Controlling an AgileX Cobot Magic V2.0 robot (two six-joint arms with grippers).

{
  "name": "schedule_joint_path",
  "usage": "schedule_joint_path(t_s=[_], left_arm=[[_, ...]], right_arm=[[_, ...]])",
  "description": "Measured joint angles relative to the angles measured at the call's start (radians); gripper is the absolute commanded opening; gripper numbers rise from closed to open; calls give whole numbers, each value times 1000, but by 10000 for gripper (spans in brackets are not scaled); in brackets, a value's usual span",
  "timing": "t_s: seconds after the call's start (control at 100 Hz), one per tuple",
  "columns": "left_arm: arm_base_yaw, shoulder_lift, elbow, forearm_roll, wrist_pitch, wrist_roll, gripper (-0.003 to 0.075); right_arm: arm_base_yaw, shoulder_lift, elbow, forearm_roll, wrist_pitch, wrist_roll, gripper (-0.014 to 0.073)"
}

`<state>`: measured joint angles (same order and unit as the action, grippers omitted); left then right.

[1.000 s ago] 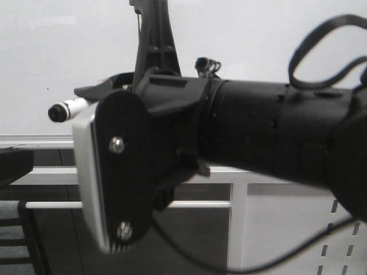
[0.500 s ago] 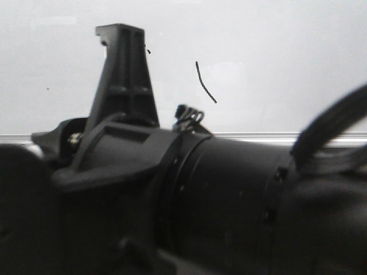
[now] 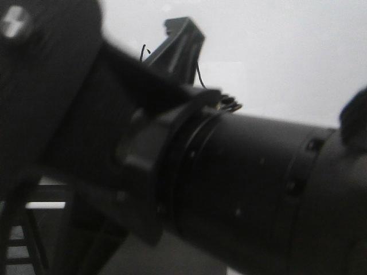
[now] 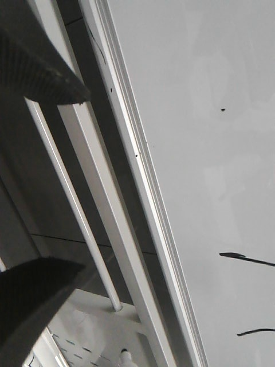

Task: Write number 1 on whiteboard

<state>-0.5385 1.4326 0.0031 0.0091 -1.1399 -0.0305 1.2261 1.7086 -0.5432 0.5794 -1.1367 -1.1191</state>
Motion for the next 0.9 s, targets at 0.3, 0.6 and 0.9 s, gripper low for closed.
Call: schedule_joint_path(t_s=[0.3,0.6,0.9], left_arm=[[0,0,0,74,0,0,503],[0,0,-29,167,0,0,503],[0,1,-51,236,0,0,502]], right_arm=[[-56,-63,0,30,-1,315,-79],[-91,-172,0,26,101,465,-79],[-91,-259,-50,17,315,471,-79]])
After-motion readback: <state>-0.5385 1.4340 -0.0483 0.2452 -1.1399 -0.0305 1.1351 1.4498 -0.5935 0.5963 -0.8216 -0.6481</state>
